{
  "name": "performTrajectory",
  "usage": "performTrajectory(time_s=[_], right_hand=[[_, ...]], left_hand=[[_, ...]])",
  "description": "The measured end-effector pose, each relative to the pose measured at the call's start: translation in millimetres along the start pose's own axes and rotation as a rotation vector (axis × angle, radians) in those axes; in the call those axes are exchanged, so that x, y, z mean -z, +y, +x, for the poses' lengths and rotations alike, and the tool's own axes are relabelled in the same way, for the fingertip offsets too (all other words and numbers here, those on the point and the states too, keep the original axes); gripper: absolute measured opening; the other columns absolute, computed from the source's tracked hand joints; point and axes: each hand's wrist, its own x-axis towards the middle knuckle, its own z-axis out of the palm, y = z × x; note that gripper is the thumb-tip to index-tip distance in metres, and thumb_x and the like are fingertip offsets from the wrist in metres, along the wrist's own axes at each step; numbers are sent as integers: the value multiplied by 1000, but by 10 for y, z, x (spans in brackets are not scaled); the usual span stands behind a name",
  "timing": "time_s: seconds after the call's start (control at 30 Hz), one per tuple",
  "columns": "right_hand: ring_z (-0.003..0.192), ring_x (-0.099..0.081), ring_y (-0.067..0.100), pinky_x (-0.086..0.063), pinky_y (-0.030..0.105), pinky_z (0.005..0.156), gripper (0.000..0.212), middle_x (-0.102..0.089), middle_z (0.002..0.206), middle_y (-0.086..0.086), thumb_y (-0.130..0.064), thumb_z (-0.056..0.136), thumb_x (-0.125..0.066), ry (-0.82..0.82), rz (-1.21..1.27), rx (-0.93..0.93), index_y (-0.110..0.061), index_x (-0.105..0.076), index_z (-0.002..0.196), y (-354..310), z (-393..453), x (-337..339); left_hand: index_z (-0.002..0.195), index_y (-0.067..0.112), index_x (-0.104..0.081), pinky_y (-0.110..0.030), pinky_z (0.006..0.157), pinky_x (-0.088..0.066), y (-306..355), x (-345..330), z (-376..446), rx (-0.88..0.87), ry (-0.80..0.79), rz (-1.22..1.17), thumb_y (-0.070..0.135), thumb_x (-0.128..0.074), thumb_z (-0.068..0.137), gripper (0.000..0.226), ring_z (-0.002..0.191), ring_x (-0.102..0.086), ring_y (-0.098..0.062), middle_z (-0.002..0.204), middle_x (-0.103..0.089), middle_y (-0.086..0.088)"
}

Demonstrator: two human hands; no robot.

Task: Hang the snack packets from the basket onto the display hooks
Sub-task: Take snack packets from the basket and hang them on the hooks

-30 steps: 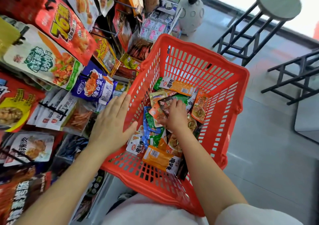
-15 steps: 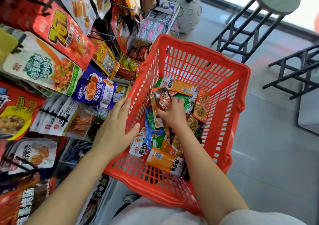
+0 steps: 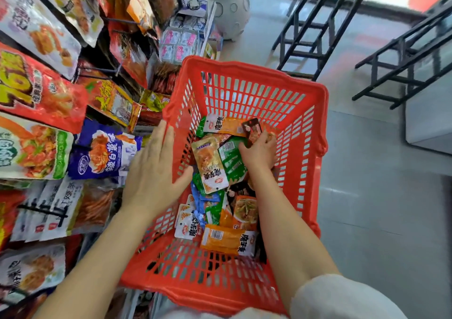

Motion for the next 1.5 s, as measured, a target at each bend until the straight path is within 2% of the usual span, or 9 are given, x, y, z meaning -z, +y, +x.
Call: performTrajectory(time_s=[0.13,0.23,0.37,0.57,0.83,1.07,1.23,1.37,1.5], right_hand=[[146,-24,38,-28,46,116,90,-26,158,23,-50,87,-69,13,42,-27,1,-28,151,11,12,-17],[141,-24,41,-29,48,114,72,-27,151,24,-47,82,-70,-17,67,1,-10,-46,139,-24,-78,-72],[150,-6,46,-8,57,121,69,-9,161,26,-47,82,-73,-114,31,101,-30,-43,142,-153,-210,-189],[139,-25,38,-31,47,113,76,-30,147,20,-40,84,-78,-3,78,67,-14,-37,143,-95,-165,-111],[145,-23,37,-23,48,119,109,-26,153,19,-42,81,-80,-114,57,179,-4,-12,157,-222,-320,-104],[142,-28,36,-30,48,117,87,-30,151,17,-42,87,-73,-111,30,205,-1,-29,150,-151,-338,-60],[131,-37,34,-35,44,107,75,-41,138,15,-42,82,-76,41,72,196,0,-41,133,-129,-401,86],[142,-29,36,-30,46,114,94,-36,150,18,-61,80,-72,-105,-177,162,-2,-37,144,-5,-563,152],[151,-15,36,-17,47,122,125,-18,163,19,-70,76,-72,-127,-217,186,0,-9,157,-40,-664,82]], left_hand=[[162,10,-6,-46,120,-25,21,11,1,11,-23,3,58,-46,95,91,155,-13,-22,170,5,-2],[162,11,-7,-47,119,-26,33,15,-3,21,-22,-18,57,-48,95,91,155,-12,-21,170,5,-1],[162,13,-7,-47,120,-25,20,12,-14,31,-23,-33,55,-49,96,89,156,-12,-20,170,6,2],[162,17,-5,-44,121,-23,-5,13,-2,31,-35,-38,56,-44,96,86,156,-8,-17,169,10,6],[162,18,-10,-47,120,-25,-6,17,-2,32,-15,-59,54,-45,97,83,156,-9,-18,170,5,6],[162,19,-11,-47,120,-26,8,31,-11,46,-12,-51,52,-47,98,80,156,-10,-20,170,1,5],[162,18,-16,-49,118,-30,2,22,-5,39,-7,-46,50,-50,98,79,155,-15,-23,170,-3,3],[162,18,-16,-49,118,-29,13,45,-13,39,-4,-39,49,-50,99,78,155,-16,-24,170,-4,2],[162,19,-14,-49,118,-30,20,45,-26,43,-5,-35,50,-48,99,78,155,-14,-23,170,-2,3]])
